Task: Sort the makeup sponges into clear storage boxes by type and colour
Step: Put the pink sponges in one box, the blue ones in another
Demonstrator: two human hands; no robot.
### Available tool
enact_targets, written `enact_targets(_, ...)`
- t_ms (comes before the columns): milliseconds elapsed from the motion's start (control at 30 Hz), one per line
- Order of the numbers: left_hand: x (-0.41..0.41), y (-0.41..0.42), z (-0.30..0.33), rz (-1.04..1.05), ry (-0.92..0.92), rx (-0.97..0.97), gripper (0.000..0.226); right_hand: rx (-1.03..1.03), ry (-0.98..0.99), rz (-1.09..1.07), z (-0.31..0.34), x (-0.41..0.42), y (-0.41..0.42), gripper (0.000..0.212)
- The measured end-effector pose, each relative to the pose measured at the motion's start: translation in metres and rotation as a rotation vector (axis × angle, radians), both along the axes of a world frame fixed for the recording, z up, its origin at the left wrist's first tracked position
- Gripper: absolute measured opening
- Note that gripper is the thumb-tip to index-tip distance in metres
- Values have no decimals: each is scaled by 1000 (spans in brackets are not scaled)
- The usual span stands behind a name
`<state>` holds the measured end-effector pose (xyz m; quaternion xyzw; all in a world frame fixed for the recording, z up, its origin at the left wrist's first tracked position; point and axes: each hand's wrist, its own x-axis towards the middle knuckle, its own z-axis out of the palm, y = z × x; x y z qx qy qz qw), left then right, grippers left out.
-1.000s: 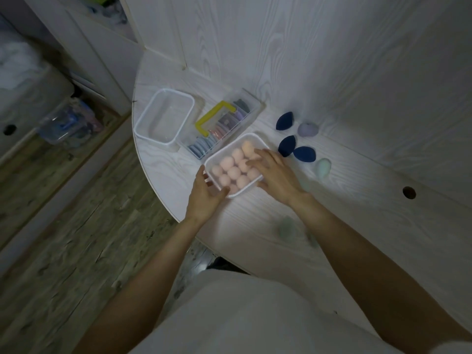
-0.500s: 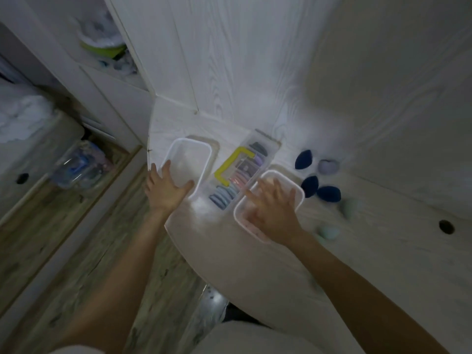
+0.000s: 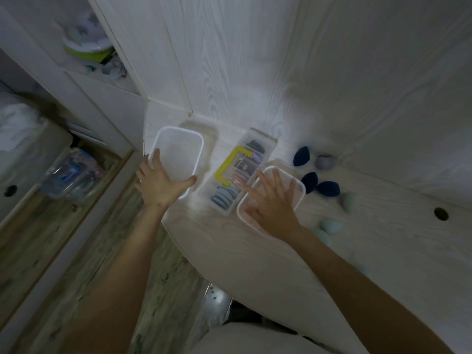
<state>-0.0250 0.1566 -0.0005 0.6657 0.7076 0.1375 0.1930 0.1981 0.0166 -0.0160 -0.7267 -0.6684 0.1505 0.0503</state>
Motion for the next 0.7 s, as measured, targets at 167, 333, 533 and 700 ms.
enact_targets(167,2,-83,40,-125,-141,112,123,132,869,-169,60,-23,-28,47)
enact_targets(333,31,-183,39,-201,-255,53,124,136,1211,-234,59,-35,-75,70)
enact_targets(533,35,-241,32,-137,-665,-128,91,235,1106,-327,38,-24,-129,81)
enact_targets(700,25,-271,12,-97,-890,-447,29,18,1029,-194,23,9,-163,72)
